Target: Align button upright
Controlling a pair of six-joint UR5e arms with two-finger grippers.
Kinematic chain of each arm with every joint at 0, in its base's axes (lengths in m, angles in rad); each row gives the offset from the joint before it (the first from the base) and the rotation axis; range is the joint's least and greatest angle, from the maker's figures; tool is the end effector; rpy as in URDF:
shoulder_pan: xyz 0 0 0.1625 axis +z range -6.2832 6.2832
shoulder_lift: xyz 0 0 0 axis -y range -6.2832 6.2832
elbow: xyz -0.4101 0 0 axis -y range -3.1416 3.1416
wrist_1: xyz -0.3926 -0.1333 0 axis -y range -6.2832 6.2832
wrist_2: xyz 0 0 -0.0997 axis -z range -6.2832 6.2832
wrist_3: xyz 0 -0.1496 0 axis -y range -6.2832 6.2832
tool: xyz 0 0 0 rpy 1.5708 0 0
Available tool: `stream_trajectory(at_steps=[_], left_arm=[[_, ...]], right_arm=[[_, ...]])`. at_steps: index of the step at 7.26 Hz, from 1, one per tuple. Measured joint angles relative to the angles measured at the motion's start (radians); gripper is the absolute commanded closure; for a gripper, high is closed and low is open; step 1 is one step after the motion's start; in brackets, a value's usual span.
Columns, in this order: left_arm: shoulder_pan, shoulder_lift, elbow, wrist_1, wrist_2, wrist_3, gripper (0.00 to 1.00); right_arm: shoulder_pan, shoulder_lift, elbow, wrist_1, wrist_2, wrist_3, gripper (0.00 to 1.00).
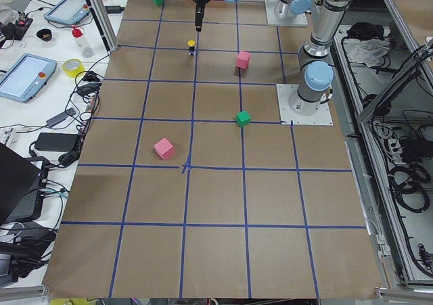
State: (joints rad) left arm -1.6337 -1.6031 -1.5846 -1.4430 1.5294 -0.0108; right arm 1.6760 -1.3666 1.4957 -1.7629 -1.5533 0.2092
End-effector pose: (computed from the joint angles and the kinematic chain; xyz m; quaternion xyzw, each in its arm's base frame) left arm -0.1717 -0.5072 0.4135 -0.0269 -0.9986 0.0400 0.0222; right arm 0.1962 -0.5639 0.3705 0.0517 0.9981 -0.0297 0.0136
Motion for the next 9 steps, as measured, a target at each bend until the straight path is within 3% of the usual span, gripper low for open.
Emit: stream_trajectory(at_steps=[4, 9], left_arm=[[0.0, 0.0, 0.0, 0.0, 0.0, 0.0, 0.0], [-0.002, 0.0, 0.0, -0.002, 0.0, 0.0, 0.0]], right_arm=[[-0.031, -0.055, -0.001, 0.101, -0.013, -0.026, 0.0], [-0.048, -0.082, -0.002, 0.146, -0.017, -0.073, 0.0]])
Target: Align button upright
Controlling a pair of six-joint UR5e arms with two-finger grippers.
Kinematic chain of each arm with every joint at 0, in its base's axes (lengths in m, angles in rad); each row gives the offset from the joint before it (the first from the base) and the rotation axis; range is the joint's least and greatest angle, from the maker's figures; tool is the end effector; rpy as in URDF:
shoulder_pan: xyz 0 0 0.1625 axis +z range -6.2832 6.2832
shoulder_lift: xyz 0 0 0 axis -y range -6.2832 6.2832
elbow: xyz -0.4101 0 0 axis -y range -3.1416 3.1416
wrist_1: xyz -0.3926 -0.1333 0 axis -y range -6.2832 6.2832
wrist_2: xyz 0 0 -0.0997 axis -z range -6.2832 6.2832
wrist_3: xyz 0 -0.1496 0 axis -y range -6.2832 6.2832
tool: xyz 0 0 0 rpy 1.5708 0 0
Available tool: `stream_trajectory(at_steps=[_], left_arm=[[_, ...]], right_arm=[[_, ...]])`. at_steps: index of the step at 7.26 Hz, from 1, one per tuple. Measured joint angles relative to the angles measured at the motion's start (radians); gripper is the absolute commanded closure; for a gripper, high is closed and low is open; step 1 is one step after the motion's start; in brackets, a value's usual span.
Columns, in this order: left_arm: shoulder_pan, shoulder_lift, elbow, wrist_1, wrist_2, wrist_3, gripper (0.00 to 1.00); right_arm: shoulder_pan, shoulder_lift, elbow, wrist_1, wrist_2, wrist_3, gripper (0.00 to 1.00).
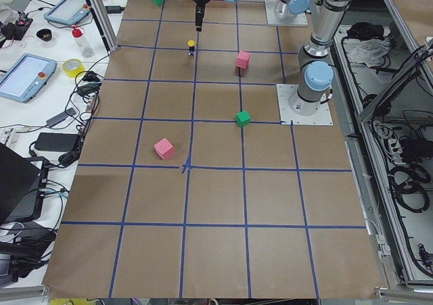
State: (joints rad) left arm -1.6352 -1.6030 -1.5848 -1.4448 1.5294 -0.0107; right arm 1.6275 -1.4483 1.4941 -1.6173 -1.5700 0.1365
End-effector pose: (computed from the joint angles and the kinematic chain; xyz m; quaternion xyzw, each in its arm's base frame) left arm -0.1725 -0.5066 0.4132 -0.0276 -0.9986 0.0391 0.0222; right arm 0.1639 -0.5337 0.4020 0.0399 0.9992 -0.0003 0.0004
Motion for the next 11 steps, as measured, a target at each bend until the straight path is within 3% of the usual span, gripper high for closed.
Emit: stream_trajectory(at_steps=[11], left_arm=[[0.002, 0.0, 0.0, -0.001, 0.0, 0.0, 0.0]], right_arm=[[-0.015, -0.003, -0.003, 0.007, 0.003, -0.036, 0.0]])
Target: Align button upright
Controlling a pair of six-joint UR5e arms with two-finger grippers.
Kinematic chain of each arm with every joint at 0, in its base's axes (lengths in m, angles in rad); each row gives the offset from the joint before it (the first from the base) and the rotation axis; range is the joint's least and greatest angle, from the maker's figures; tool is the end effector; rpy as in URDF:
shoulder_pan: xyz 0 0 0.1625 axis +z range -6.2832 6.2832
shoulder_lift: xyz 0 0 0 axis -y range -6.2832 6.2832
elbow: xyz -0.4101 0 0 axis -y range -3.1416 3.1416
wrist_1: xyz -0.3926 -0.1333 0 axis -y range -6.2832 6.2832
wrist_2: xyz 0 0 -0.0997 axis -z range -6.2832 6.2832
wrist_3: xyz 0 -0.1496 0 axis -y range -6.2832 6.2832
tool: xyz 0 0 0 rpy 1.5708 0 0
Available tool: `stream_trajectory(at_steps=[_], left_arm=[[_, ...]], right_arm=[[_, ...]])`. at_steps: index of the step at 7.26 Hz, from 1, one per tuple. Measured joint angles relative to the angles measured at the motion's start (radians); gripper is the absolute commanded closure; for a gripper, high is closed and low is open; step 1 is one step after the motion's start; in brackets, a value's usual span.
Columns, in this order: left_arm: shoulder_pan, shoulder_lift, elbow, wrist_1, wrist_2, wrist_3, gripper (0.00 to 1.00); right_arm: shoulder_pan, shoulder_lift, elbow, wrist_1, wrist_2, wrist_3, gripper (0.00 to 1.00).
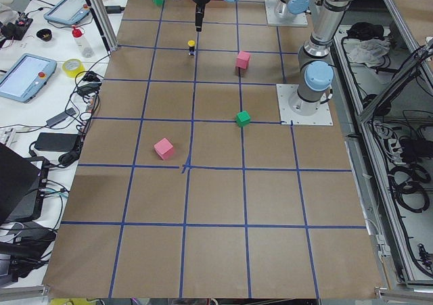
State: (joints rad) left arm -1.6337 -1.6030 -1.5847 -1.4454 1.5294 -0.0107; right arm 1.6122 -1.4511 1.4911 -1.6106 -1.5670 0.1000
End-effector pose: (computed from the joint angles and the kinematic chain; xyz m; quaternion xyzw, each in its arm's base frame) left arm -0.1717 -0.5068 0.4132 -0.0269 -0.9986 0.0388 0.0221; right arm 0.1561 -0.5349 0.4043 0.0293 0.9996 0.0002 0.0019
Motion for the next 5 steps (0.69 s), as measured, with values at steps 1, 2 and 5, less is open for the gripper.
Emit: stream_trajectory(at_steps=[1, 2, 5], left_arm=[[0.0, 0.0, 0.0, -0.001, 0.0, 0.0, 0.0], [0.0, 0.0, -0.001, -0.001, 0.0, 0.0, 0.0], [0.0, 0.0, -0.001, -0.001, 0.0, 0.0, 0.0]], right_arm=[[0.0, 0.0, 0.0, 0.0, 0.001, 0.0, 0.0], [0.0, 0.0, 0.0, -0.002, 0.004, -0.001, 0.0], [0.001, 0.0, 0.0, -0.01, 0.011, -0.007, 0.0]])
